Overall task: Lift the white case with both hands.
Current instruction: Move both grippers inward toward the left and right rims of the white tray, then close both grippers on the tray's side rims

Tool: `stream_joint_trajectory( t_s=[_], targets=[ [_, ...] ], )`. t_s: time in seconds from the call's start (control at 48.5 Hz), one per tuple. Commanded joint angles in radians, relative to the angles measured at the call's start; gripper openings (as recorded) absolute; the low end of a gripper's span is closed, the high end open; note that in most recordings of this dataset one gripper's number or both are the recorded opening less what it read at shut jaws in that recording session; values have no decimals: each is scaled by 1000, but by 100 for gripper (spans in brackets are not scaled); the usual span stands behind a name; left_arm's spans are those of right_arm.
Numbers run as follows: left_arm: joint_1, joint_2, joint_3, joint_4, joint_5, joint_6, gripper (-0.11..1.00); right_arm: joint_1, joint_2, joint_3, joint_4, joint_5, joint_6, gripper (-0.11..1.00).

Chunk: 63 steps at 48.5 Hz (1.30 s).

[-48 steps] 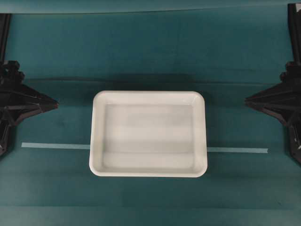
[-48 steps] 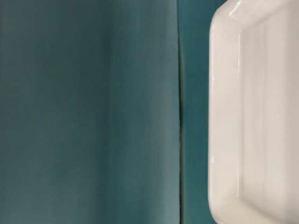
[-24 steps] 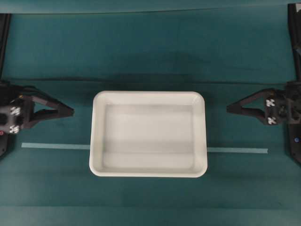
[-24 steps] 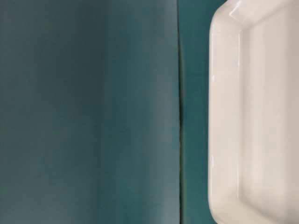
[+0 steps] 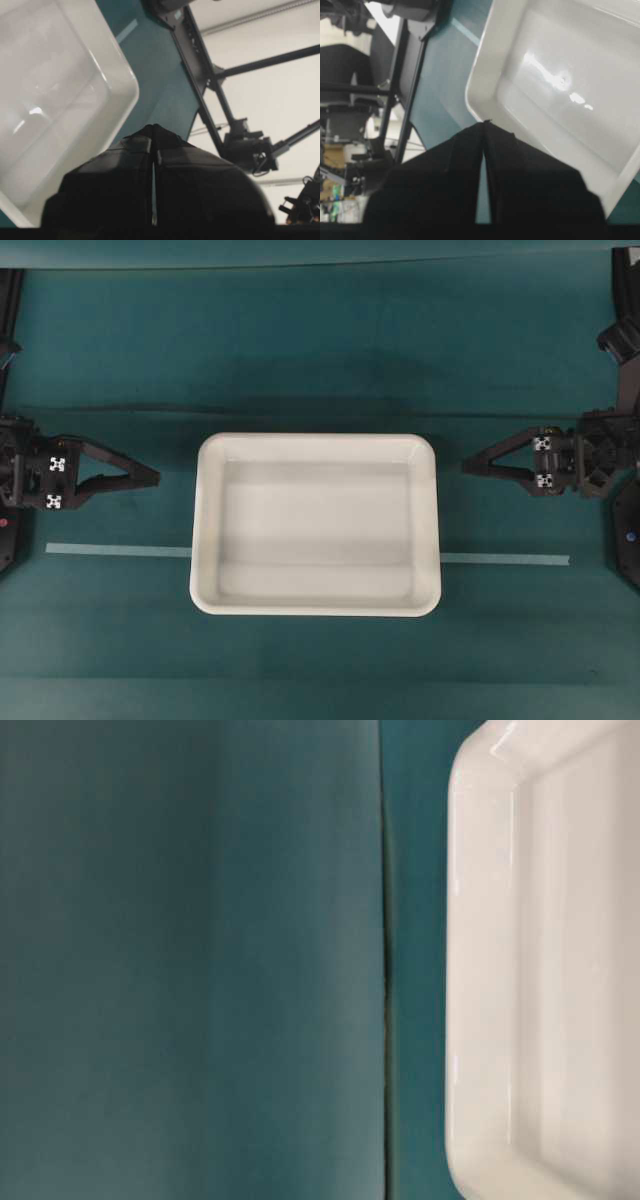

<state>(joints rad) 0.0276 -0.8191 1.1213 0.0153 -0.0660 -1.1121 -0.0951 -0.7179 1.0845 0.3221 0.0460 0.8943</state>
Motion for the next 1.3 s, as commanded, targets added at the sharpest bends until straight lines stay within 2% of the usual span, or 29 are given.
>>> stream_joint_trajectory(
  t_s=[0.0,0.083,0.165,0.268,0.33,0.371,0.537,0.825,1.052,1.279],
  targets=[
    [-2,28,-12,3,-8,2,8,6,28,-9,3,-11,2,17],
    [-2,28,-12,2,3,2,25,6,32,-8,8,-9,8,37],
    [-2,32,-12,3,20,-8,51,5,40,-8,18,-8,23,61],
    [-3,38,-9,3,29,-57,80,6,49,0,18,-2,31,85],
    [-12,41,-2,3,26,-72,93,6,58,12,20,5,35,93],
    [-23,46,5,3,25,-74,98,8,69,21,21,9,41,94],
    [-44,89,64,2,-18,-75,98,48,140,55,21,-20,77,93],
    [-23,222,170,2,-218,-75,98,78,216,141,21,-172,98,93],
    [-21,362,204,3,-371,-75,97,83,236,229,21,-291,141,93],
    [-18,485,209,3,-512,-75,97,107,302,250,21,-419,153,93]
  ],
)
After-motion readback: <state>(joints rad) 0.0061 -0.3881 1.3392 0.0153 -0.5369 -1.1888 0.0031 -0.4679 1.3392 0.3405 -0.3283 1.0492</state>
